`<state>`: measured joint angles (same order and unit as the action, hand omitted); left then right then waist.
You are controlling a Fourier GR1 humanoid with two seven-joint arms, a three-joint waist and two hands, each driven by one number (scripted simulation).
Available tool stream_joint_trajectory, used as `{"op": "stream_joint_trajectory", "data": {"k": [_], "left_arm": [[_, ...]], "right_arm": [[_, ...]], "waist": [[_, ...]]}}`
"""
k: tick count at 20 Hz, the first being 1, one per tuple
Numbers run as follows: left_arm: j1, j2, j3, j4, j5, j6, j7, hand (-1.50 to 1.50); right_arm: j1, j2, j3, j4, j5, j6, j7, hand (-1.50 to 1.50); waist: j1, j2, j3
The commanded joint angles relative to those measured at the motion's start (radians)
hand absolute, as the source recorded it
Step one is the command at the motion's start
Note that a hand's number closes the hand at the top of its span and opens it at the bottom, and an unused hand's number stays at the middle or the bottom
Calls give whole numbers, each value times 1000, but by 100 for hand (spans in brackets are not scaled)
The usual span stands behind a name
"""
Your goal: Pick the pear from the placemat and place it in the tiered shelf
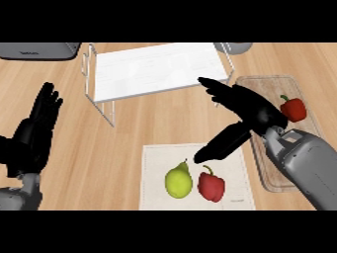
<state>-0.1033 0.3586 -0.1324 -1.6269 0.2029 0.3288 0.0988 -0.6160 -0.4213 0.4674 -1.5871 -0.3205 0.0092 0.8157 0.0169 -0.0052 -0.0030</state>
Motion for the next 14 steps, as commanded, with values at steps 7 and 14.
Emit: {"op": "stream_joint_trajectory", "data": {"k": [7,14], "left_arm": [[31,17,57,-18,18,-47,-19,0],[7,-31,12,-34,-39,8,31,0]], "right_arm": [[-204,136,151,165,113,85,286,-150],[-246,140,262,193,179,160,375,-150]], "waist": [[-1,6,2],[-11,3,2]]}}
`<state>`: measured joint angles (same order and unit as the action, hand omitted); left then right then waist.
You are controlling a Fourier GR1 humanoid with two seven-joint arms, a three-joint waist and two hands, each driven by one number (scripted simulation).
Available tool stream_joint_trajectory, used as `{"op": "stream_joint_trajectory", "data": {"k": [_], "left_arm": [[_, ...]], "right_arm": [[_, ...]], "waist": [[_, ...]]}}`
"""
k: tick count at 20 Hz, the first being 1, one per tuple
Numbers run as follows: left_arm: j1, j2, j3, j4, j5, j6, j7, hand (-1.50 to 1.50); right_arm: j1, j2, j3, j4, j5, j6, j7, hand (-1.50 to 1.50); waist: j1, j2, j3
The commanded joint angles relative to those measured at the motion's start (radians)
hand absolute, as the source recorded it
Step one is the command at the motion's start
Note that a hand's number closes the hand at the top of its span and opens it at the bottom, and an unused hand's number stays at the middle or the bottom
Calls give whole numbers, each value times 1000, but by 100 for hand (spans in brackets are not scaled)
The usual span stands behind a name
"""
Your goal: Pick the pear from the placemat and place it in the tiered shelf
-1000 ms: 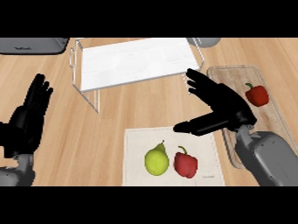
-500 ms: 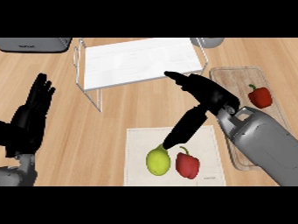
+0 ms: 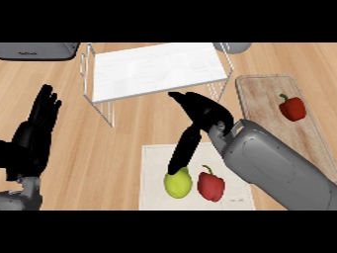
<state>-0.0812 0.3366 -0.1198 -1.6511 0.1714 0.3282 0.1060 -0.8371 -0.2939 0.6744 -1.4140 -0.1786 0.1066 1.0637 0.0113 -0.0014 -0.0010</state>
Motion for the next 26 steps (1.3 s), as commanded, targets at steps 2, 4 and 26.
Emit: {"op": "stream_joint_trajectory", "data": {"k": [2,4,26], "left_arm": [[51,1,-6,-62,-17,9,12,0],[3,-6,-2,-28,-5,3,43,0],[19,-101,39,-22,-108,-26,13,0]], "right_arm": [[-9,24,102,51,35,82,142,-150],[-22,41,137,101,29,101,168,-150],[291,148,59,92,338,78,-1,-150]], "waist": [[5,-2,0],[2,2,0],[-9,1,1]]}}
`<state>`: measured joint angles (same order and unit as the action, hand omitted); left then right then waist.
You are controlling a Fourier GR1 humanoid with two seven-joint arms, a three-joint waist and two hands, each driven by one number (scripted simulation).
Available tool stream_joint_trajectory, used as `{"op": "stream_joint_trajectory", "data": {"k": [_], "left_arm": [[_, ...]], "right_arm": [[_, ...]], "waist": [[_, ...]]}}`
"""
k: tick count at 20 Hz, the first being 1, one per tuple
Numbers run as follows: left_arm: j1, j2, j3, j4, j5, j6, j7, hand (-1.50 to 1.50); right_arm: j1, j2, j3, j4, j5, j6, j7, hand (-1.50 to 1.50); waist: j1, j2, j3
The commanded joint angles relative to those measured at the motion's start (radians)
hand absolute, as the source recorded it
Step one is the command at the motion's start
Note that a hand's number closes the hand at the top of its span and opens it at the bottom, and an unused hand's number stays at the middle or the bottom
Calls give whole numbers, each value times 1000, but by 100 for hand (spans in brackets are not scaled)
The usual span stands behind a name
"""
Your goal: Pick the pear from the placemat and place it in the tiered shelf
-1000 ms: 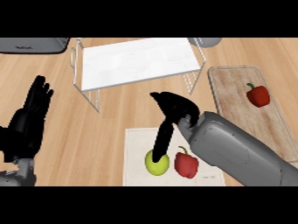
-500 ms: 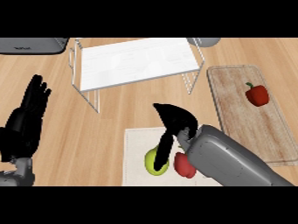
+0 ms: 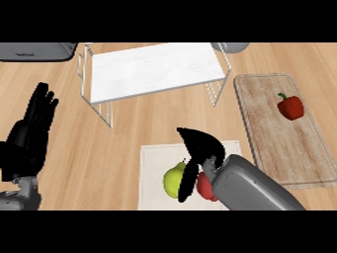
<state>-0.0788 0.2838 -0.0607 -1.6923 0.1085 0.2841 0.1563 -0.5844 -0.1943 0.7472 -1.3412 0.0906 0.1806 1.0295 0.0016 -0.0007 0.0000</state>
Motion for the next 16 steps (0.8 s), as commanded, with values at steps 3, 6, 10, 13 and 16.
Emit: {"op": "stream_joint_trajectory", "data": {"k": [3,6,10,13,16], "left_arm": [[41,-31,-4,-44,-38,-28,8,0],[17,-41,17,-29,-33,-37,23,0],[20,-23,86,5,-9,-85,-23,0],[-28,-79,43,20,-58,-42,15,0],[-32,-54,80,41,-29,-91,13,0]], "right_arm": [[88,57,-54,-8,115,37,-2,-150],[75,128,-56,121,181,25,-81,-150],[37,184,-128,222,225,38,-137,-150],[52,192,-93,182,203,53,-72,-150],[136,189,-118,129,225,111,-73,150]], "waist": [[1,0,0],[4,1,0],[7,2,0],[5,2,0],[0,1,0]]}}
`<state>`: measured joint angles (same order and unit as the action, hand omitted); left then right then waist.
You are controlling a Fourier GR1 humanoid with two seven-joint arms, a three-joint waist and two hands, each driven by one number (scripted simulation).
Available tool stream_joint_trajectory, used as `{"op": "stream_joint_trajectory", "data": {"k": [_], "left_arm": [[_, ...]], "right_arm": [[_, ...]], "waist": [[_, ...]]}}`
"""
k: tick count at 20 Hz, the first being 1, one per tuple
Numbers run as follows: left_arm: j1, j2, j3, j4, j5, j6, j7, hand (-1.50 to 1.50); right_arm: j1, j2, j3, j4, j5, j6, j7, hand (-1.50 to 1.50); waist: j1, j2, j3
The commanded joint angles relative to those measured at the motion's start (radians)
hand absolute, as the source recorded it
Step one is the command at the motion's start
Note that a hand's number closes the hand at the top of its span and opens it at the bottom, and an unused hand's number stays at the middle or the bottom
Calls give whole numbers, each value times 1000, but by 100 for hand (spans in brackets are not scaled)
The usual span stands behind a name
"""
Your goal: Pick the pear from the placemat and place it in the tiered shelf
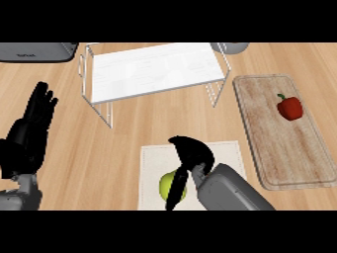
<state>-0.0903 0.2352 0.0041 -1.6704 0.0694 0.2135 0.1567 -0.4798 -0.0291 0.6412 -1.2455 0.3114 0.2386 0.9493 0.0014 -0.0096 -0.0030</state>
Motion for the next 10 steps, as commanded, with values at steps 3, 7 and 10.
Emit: {"op": "stream_joint_trajectory", "data": {"k": [3,7,10], "left_arm": [[14,-2,20,12,1,-27,-20,0],[-21,-33,-8,27,-35,-5,3,0],[-6,-24,12,0,-25,-17,3,0]], "right_arm": [[33,18,56,54,48,39,-79,150],[25,15,73,64,140,18,-118,150],[15,27,155,25,209,-96,-76,150]], "waist": [[2,10,3],[0,10,3],[6,10,3]]}}
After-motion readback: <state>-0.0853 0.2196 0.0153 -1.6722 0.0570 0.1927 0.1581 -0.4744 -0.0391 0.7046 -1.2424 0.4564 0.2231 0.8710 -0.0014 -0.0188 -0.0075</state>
